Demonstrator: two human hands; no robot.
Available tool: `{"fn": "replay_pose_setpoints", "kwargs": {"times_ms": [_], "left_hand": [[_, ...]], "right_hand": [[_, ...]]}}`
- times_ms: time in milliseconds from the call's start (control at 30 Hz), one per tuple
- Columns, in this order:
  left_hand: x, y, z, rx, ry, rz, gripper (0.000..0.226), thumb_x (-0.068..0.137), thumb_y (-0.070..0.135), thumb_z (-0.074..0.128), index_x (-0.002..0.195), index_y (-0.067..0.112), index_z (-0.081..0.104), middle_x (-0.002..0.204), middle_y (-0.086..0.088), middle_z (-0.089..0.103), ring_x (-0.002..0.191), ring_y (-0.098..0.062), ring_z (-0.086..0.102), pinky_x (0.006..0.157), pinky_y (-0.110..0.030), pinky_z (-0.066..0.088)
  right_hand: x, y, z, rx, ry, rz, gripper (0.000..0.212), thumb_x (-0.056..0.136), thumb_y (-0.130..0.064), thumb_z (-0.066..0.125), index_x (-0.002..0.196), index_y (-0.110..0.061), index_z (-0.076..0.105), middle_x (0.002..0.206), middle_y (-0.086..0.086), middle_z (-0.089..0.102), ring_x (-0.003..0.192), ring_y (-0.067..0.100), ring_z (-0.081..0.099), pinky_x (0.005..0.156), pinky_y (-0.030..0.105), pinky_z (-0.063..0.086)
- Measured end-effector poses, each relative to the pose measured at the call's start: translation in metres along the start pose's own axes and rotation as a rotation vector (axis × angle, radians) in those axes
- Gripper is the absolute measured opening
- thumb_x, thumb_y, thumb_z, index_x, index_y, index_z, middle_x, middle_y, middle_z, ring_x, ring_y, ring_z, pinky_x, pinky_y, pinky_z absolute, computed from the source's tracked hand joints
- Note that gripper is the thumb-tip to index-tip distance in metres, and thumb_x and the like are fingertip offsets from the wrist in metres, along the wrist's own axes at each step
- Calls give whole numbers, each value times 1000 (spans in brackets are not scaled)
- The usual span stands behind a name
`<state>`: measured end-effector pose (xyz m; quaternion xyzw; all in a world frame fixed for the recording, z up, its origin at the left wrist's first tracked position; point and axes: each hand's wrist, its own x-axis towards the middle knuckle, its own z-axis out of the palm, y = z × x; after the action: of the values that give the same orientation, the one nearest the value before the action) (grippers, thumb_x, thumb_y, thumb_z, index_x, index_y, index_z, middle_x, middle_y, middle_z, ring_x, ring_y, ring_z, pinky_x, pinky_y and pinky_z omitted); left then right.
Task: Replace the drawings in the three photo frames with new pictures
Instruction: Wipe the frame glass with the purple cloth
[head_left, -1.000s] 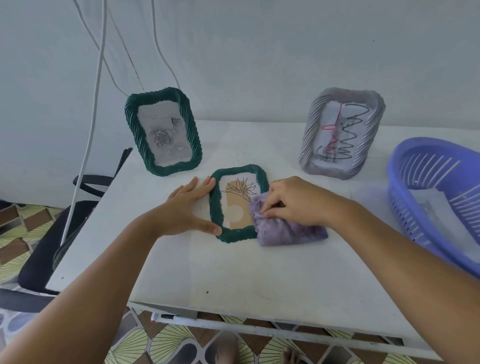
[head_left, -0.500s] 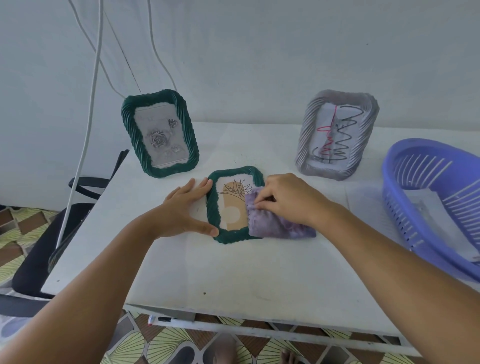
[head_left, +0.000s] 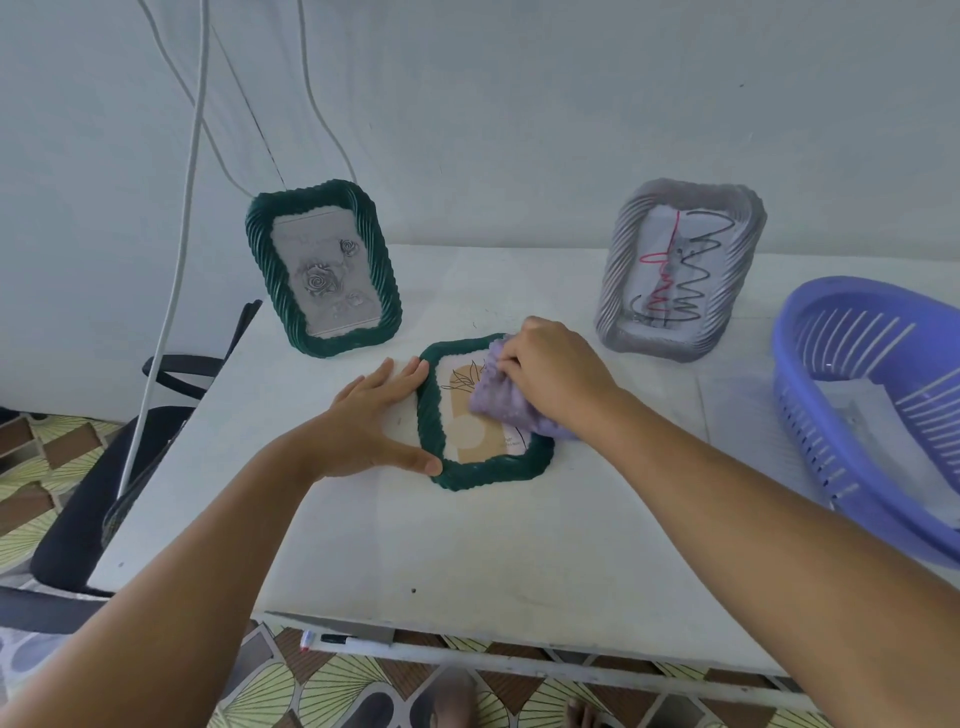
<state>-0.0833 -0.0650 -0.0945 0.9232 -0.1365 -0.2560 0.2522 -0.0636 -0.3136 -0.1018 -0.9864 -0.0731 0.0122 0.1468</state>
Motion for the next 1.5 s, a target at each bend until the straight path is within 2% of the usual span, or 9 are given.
{"fn": "replay_pose_setpoints", "kwargs": {"times_ms": [133,467,600,767,933,1100,1233,1367,1500], "left_hand": [[0,0,0,-1,-2,3,127,63,59,86,157,51,1,167,19,-6,154,-10,-11,124,-41,-1],[2,0,-1,4,-3,-5,127,60,64,83,156,53,1,167,18,-7,155,-13,-10,124,-43,0],[1,-2,-1,-2,1,10,127,62,63,84,157,51,1,167,19,-5,155,-10,-10,125,-41,0],[2,0,0,2,10,25,127,62,62,84,158,48,2,168,17,-3,155,-10,-9,125,-41,0],[6,-5,2,3,6,12,130,59,66,85,157,50,2,167,18,-3,155,-10,-9,126,-43,2],[7,-4,-1,-26,-17,-11,133,57,65,88,157,52,1,168,16,-6,156,-14,-8,127,-49,5],[8,-2,-6,-157,-56,-46,135,55,60,93,157,53,4,169,13,-4,156,-17,-2,125,-52,14],[8,9,-2,-314,110,-78,108,76,63,78,161,40,15,168,10,18,153,-17,15,122,-45,23],[11,17,19,44,317,-184,84,89,75,47,158,31,29,167,-1,18,153,-31,7,122,-55,14]], "right_hand": [[-25,7,-11,3,-69,-93,22,93,-20,64,74,-17,74,79,0,60,70,21,61,66,40,54],[17,0,4,-35,60,-9,20,97,-21,56,92,-17,76,93,0,53,78,19,58,76,38,55],[-3,2,-3,3,39,-73,30,104,-26,50,93,-17,76,94,1,52,79,19,56,74,35,48],[-45,13,-7,84,31,-150,23,102,-32,57,100,-25,79,92,-3,53,82,16,55,72,31,44],[-62,45,-14,137,117,-53,17,99,-33,63,101,-26,78,87,-5,53,75,12,54,68,31,47],[-76,71,-21,16,73,0,20,101,-33,59,106,-26,77,87,-8,48,77,12,50,64,28,34],[-71,60,-23,10,121,29,25,103,-36,54,111,-28,76,100,-4,53,84,16,57,68,31,45],[-55,40,-19,106,128,47,38,103,-44,51,132,-26,67,113,0,54,108,20,55,92,40,49],[-45,27,-9,-6,-51,129,48,101,-61,39,124,-25,60,120,4,45,120,27,42,99,47,41]]}}
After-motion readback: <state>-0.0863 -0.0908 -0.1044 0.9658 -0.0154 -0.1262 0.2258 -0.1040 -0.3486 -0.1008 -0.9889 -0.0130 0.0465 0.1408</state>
